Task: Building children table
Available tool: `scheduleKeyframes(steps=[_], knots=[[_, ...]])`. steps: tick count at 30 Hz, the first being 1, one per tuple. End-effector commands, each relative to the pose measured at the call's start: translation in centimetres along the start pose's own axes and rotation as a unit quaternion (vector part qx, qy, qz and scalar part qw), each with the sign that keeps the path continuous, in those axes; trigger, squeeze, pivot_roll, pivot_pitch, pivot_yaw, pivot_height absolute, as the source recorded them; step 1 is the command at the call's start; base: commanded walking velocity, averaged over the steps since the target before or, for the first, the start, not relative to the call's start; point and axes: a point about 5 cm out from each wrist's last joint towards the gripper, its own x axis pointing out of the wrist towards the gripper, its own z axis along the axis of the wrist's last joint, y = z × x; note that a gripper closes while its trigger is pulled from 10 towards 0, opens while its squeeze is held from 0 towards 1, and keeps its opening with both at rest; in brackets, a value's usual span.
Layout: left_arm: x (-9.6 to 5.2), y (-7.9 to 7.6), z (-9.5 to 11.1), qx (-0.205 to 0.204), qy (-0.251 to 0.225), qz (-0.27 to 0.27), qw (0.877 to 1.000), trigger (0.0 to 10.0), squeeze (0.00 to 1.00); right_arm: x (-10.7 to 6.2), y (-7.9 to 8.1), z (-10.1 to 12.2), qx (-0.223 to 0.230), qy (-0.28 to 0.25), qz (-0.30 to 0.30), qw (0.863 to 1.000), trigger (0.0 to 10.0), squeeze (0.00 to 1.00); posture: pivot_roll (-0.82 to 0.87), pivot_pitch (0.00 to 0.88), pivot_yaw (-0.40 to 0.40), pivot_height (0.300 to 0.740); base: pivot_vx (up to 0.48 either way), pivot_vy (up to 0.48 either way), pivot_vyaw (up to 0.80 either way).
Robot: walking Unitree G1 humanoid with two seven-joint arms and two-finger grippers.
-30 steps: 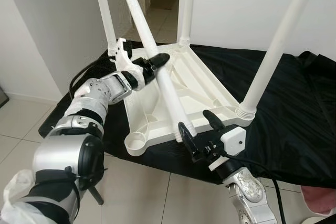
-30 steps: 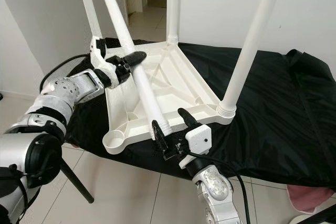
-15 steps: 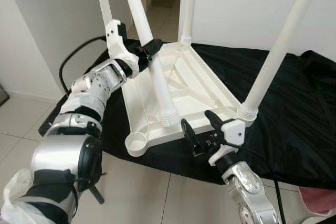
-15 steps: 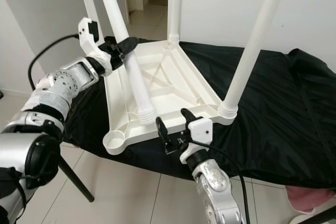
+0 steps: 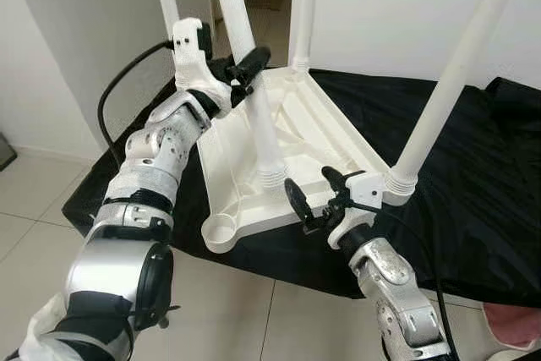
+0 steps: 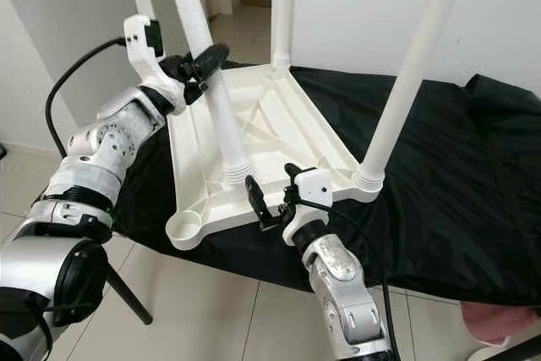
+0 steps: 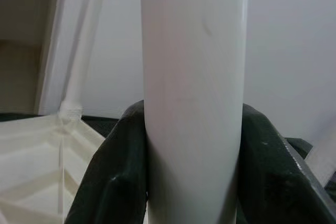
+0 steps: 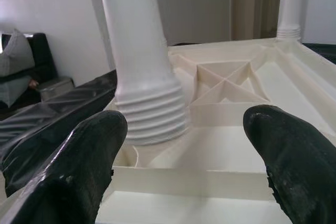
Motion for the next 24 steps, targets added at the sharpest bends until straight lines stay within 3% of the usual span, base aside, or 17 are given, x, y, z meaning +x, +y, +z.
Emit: scheduleKeyframes(steps=[1, 5, 11, 17, 24], knots=[[0.4, -1.4, -0.5, 0.03, 0.001, -0.019, 0.999, 10.0, 0.0, 0.6, -0.1, 0.2, -0.001, 0.005, 0.008, 1.0, 10.0, 0.0, -0.01, 0.075, 0.022, 0.74, 0.0, 0.0, 0.0], [0.6, -2.2, -0.9, 0.031, 0.0, -0.025, 0.999, 10.0, 0.0, 1.2, -0.1, 0.3, -0.016, 0.012, 0.015, 1.0, 10.0, 0.0, -0.01, 0.07, 0.022, 0.74, 0.0, 0.0, 0.0], [1.0, -4.7, -1.9, 0.037, -0.003, -0.054, 0.998, 10.0, 0.0, 3.4, -0.3, 0.8, -0.059, 0.021, 0.032, 0.998, 10.0, 0.0, -0.01, 0.062, 0.018, 0.74, 0.0, 0.0, 0.0], [1.1, -5.6, -2.2, 0.032, -0.002, -0.065, 0.997, 10.0, 0.0, 4.4, -0.4, 1.0, -0.077, 0.024, 0.036, 0.996, 10.0, 0.0, 0.0, 0.059, 0.018, 0.74, 0.0, 0.0, 0.0], [1.5, -7.4, -2.7, 0.022, -0.004, -0.078, 0.997, 10.0, 0.0, 6.9, 0.1, 1.7, -0.097, 0.022, 0.047, 0.994, 10.0, 0.0, 0.01, 0.056, 0.017, 0.74, 0.0, 0.0, 0.0]])
